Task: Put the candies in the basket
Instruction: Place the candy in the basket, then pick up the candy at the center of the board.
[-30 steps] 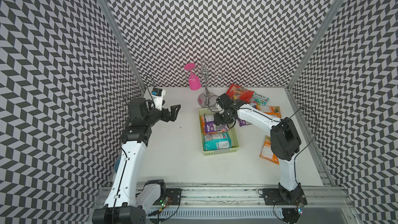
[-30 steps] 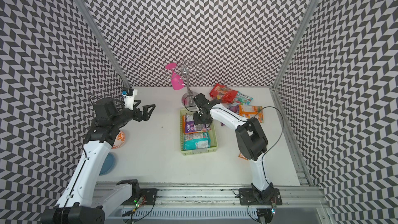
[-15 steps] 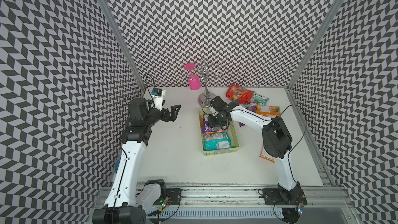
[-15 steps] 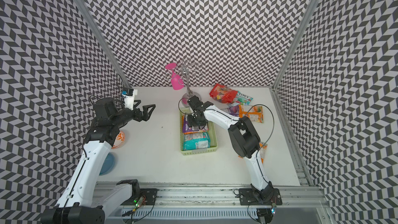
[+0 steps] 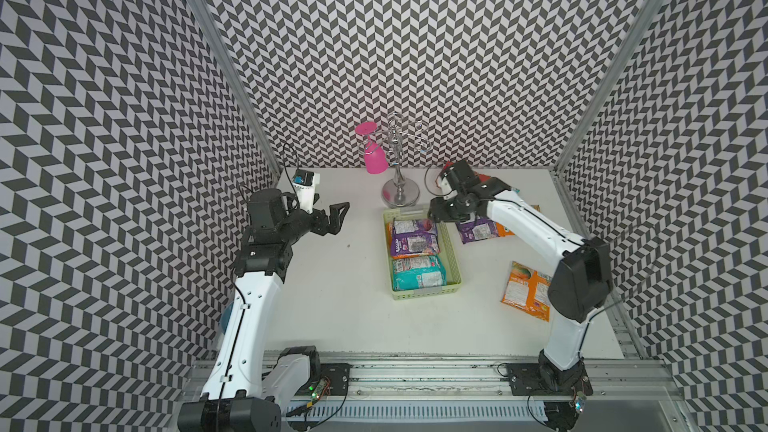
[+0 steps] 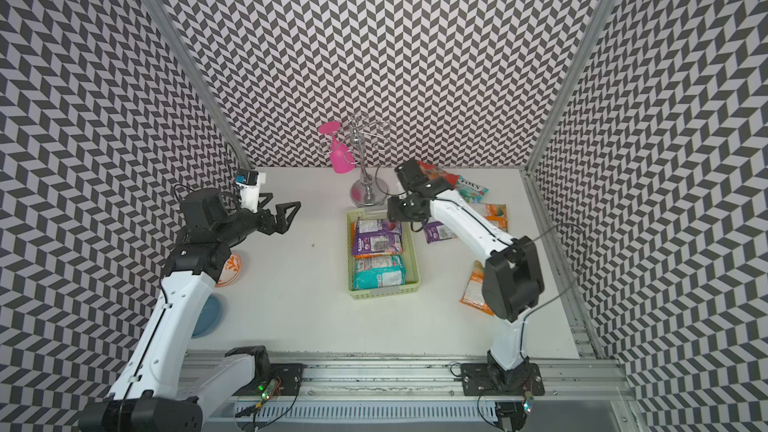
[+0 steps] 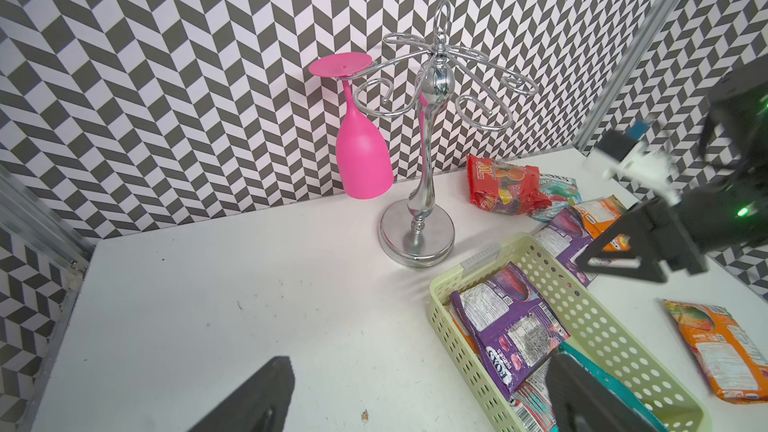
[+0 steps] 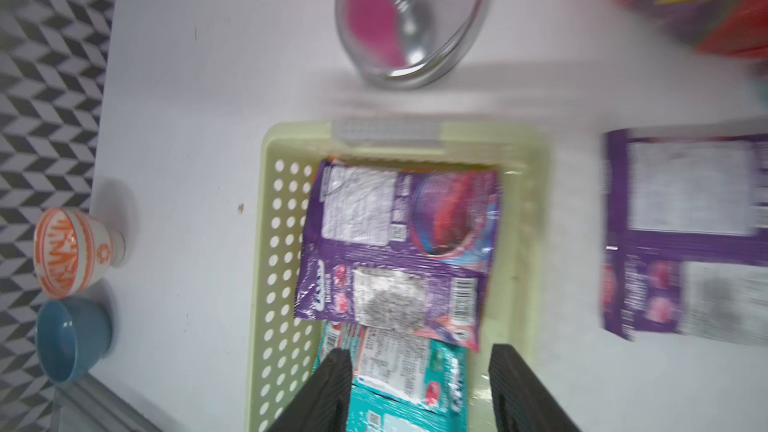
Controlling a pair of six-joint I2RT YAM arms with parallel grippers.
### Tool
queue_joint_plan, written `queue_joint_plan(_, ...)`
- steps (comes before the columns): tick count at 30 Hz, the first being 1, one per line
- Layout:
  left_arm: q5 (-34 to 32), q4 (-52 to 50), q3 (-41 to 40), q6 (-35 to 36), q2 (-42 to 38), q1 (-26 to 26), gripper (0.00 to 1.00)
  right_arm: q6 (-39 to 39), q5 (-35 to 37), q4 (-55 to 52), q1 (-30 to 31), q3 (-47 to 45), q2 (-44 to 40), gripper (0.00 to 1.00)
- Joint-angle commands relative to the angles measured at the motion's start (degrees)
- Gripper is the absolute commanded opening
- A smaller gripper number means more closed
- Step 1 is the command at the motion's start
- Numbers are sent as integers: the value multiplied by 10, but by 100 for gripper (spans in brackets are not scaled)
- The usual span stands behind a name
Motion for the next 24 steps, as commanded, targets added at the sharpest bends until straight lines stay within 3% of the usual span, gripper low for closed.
queue_joint_plan(1, 22, 12, 0, 5, 4, -7, 99, -7, 27, -14, -49, -60, -76, 66)
queue_joint_plan(3, 25, 14, -4, 9, 6, -12, 99, -2, 28, -3, -79, -113, -121, 79)
queue_joint_plan(4, 28, 17, -6, 9, 7, -13, 99, 5, 34, 3, -91, -142, -143, 97)
queue_joint_plan(5, 30, 18, -7, 9, 8, -13, 99, 8, 33, 13, -107, -172, -164, 99)
queue_joint_plan(14, 60, 7, -3, 37, 22, -37, 99, 36, -54, 69, -236, -387, -290, 99)
queue_joint_plan(24, 74, 20, -30, 32, 23, -38, 99, 235, -74, 44, -261, -517, -481, 99)
